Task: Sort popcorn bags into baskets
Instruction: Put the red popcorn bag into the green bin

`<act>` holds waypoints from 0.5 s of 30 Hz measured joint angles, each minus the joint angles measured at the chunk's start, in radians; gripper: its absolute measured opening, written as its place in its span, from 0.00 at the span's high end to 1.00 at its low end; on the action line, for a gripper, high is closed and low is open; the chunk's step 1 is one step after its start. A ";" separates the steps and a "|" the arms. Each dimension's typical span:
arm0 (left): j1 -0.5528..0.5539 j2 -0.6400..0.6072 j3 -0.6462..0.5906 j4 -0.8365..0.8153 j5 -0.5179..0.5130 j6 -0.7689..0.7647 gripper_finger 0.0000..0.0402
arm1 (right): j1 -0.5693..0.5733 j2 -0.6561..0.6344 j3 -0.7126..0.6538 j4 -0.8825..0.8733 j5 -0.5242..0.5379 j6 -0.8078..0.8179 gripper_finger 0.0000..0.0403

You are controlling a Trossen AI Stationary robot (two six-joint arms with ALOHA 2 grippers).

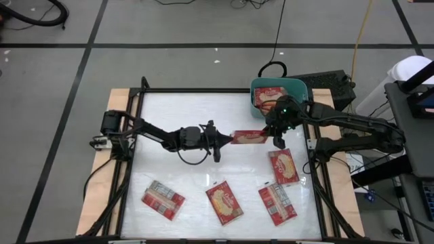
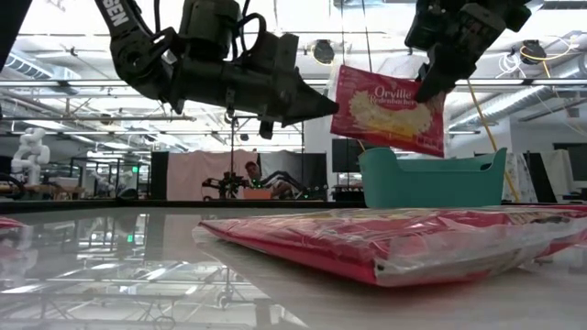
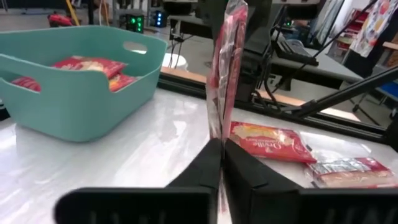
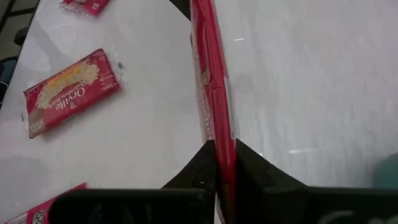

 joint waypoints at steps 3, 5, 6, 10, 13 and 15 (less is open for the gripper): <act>0.000 0.000 0.000 -0.001 0.001 -0.009 0.95 | 0.000 0.000 0.000 0.001 0.000 0.000 0.96; 0.000 0.000 0.000 -0.001 0.003 -0.031 0.88 | 0.000 0.000 0.000 0.001 0.000 -0.002 0.96; 0.000 0.000 0.000 -0.002 0.007 -0.043 0.84 | 0.000 0.000 0.000 0.002 0.000 -0.002 0.96; -0.001 0.000 0.000 -0.005 0.007 -0.061 0.64 | 0.000 0.000 0.000 0.022 0.000 -0.003 0.96; -0.001 0.000 0.000 -0.007 0.005 -0.066 0.52 | 0.000 0.000 0.000 0.032 0.000 -0.001 0.96; -0.001 0.000 0.000 -0.007 0.005 -0.066 0.48 | 0.000 0.000 0.000 0.033 0.000 -0.001 0.96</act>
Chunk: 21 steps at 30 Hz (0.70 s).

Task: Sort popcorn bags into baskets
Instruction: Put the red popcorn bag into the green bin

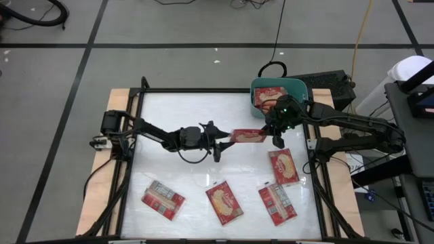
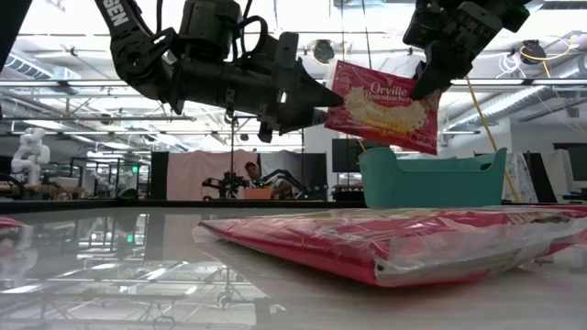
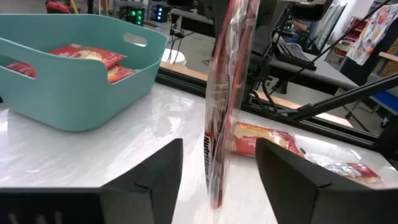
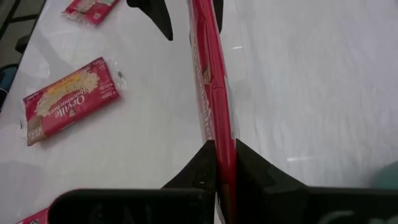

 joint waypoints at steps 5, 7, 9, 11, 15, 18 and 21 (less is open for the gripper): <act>0.000 0.000 0.000 0.000 0.000 0.005 0.59 | 0.000 0.000 0.000 0.003 0.000 0.001 0.96; 0.001 0.000 0.000 0.000 0.000 0.014 0.70 | 0.000 0.000 0.000 0.012 0.000 0.001 0.96; 0.005 0.000 0.000 0.001 -0.001 0.015 0.82 | 0.000 0.000 0.000 0.028 0.000 0.001 0.96; 0.011 0.000 0.000 0.001 -0.001 0.013 0.94 | 0.000 0.000 0.000 0.041 0.002 0.005 0.95; 0.016 0.000 0.000 0.001 -0.044 -0.016 0.97 | 0.000 0.000 0.000 0.051 0.011 0.008 0.93; 0.017 0.000 0.000 0.001 -0.056 -0.008 0.98 | 0.000 -0.013 0.000 0.041 0.072 0.035 0.89; 0.017 0.000 0.000 -0.001 -0.059 -0.014 0.98 | 0.000 -0.050 0.000 0.018 0.133 0.042 0.82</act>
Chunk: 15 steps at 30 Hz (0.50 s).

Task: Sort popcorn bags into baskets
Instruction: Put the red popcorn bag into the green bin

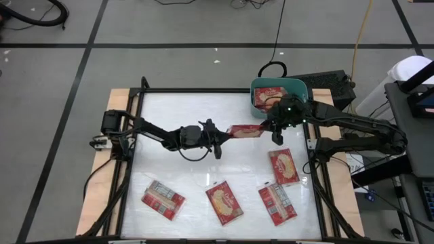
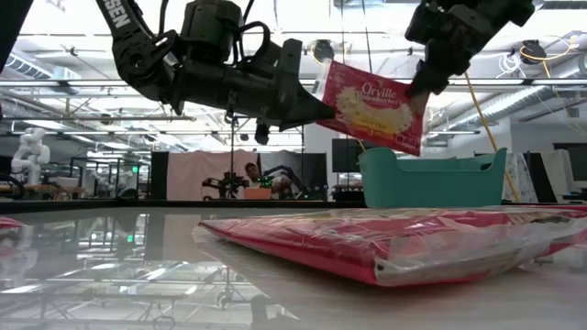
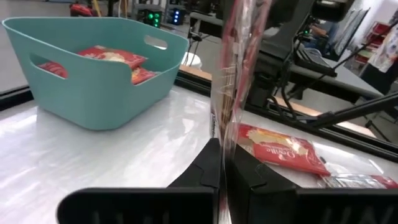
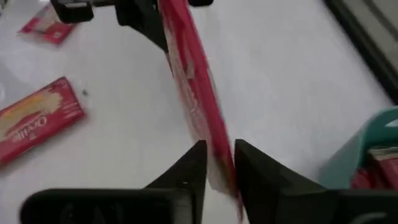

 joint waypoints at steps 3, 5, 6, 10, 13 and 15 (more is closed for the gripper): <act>0.004 0.000 0.000 0.004 -0.002 -0.028 0.99 | 0.000 -0.039 0.009 -0.009 0.009 0.006 0.76; 0.007 0.000 0.000 0.015 -0.002 -0.057 0.99 | 0.006 -0.051 0.031 -0.005 0.047 0.015 0.72; 0.007 0.000 0.000 0.030 -0.003 -0.067 0.99 | 0.015 -0.052 0.042 -0.005 0.079 0.014 0.71; 0.007 -0.001 0.000 0.099 -0.005 -0.061 0.99 | 0.051 -0.026 0.098 -0.008 0.159 -0.019 0.65; 0.006 0.000 0.000 0.104 -0.002 -0.040 0.99 | 0.056 0.004 0.149 -0.037 0.158 -0.064 0.62; 0.007 0.000 0.000 0.123 0.007 -0.035 0.99 | 0.055 0.026 0.184 -0.076 0.159 -0.088 0.61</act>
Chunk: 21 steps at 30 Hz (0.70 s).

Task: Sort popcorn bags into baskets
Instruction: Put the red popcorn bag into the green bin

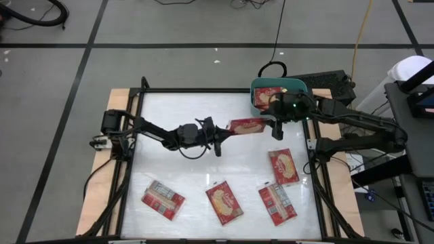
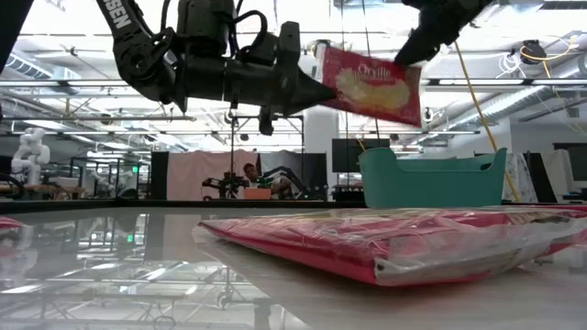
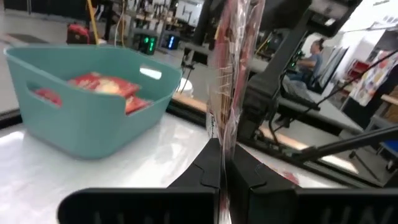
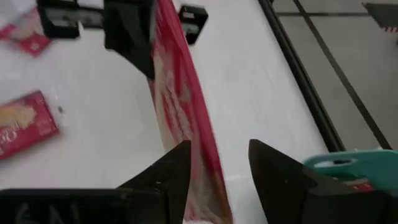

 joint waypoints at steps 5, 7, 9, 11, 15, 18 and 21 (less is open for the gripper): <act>0.000 0.000 0.000 0.033 0.000 0.037 0.99 | 0.000 0.064 0.080 -0.105 0.001 -0.031 0.62; 0.000 -0.001 0.000 0.053 0.001 0.042 0.99 | 0.000 0.094 0.098 -0.147 0.000 -0.036 0.63; 0.000 -0.001 0.000 0.048 0.001 0.047 0.98 | 0.000 0.121 0.112 -0.176 0.000 -0.042 0.66; 0.000 -0.001 0.000 0.042 0.001 0.052 0.98 | 0.000 0.142 0.122 -0.187 0.000 -0.049 0.70; 0.000 -0.001 0.000 0.040 0.001 0.052 0.99 | 0.000 0.161 0.129 -0.197 -0.001 -0.063 0.81; 0.000 -0.001 0.000 0.043 0.000 0.052 0.97 | 0.000 0.160 0.140 -0.199 -0.004 -0.070 0.90; 0.002 -0.001 0.000 0.043 -0.005 0.045 0.94 | 0.000 0.161 0.157 -0.219 -0.005 -0.077 0.97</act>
